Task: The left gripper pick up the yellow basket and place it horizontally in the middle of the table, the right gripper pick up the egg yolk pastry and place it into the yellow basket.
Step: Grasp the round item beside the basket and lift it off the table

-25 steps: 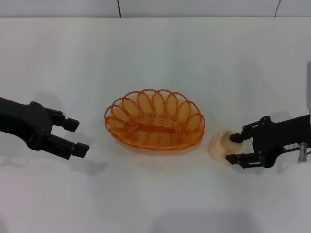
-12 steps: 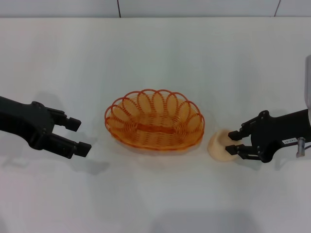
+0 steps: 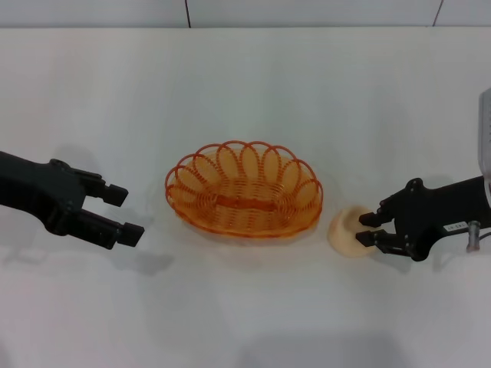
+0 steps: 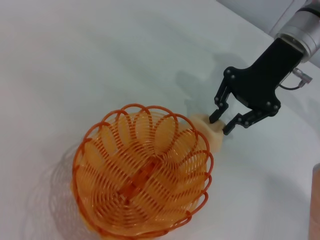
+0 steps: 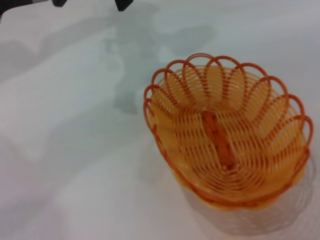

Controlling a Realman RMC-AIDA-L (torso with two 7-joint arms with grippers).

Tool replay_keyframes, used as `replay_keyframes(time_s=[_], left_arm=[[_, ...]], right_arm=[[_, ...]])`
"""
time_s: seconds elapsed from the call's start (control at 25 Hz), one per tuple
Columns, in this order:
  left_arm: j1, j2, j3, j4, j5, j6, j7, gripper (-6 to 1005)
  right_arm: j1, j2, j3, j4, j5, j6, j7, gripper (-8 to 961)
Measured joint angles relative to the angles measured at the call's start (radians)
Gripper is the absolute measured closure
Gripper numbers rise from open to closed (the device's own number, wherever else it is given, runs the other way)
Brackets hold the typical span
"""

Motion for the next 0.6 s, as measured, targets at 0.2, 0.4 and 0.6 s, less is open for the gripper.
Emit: replay_keyframes(time_s=[0.2,0.4,0.6], left_arm=[[-0.002,0.001,0.000,0.000,-0.004,0.000,0.000,119],[-0.002,0.001,0.000,0.002,-0.013,-0.001,0.000,119],[0.000,0.001,0.000,0.002,-0.014,-0.001,0.000,119]], right_arm=[[0.004,-0.001,-0.012,0.000,-0.011,-0.002,0.006,725],[0.007,0.000,-0.025,-0.008,-0.027,-0.002,0.021,748],[0.008,0.000,-0.026,-0.018,-0.027,0.000,0.025,780]])
